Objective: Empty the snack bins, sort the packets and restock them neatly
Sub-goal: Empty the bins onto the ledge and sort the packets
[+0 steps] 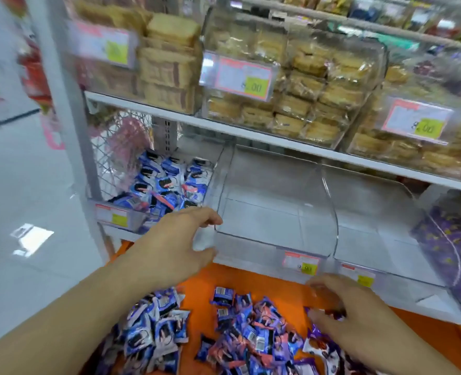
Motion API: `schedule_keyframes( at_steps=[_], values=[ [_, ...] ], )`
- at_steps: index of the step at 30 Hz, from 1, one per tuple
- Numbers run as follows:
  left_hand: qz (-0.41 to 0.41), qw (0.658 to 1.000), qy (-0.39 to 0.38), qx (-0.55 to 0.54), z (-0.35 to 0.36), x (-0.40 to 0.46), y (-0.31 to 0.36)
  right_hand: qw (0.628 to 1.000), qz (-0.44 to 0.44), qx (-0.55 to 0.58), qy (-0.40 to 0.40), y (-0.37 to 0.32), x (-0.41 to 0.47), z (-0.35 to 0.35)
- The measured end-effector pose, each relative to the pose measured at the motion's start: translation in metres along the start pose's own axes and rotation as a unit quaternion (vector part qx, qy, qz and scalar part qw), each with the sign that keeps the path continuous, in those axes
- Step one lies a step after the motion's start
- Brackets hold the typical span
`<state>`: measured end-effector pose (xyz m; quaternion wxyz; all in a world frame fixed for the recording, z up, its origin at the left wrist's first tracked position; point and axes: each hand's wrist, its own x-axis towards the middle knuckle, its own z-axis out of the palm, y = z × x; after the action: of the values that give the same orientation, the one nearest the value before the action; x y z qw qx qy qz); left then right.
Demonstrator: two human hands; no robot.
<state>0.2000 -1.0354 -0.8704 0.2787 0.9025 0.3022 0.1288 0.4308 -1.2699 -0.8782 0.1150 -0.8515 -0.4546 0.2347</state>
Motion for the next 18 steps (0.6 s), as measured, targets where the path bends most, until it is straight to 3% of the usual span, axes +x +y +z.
schedule_keyframes(
  at_steps=[3,6,9,13,18],
  values=[
    [-0.05,0.997,0.047,0.039,-0.025,0.002,-0.036,0.993,-0.065,0.089,0.039,-0.063,0.027,-0.006],
    [-0.117,0.988,0.064,0.072,-0.047,-0.003,-0.083,0.979,-0.16,0.109,0.055,-0.136,0.07,-0.005],
    [-0.146,0.985,0.011,0.092,-0.053,-0.012,-0.109,0.969,-0.224,0.072,0.076,-0.191,0.123,-0.001],
    [-0.139,0.986,0.009,0.094,-0.055,-0.015,-0.121,0.965,-0.247,-0.063,0.055,-0.245,0.211,0.006],
    [-0.139,0.985,0.044,0.088,-0.052,-0.008,-0.125,0.97,-0.185,-0.154,-0.022,-0.281,0.302,0.015]
  ],
)
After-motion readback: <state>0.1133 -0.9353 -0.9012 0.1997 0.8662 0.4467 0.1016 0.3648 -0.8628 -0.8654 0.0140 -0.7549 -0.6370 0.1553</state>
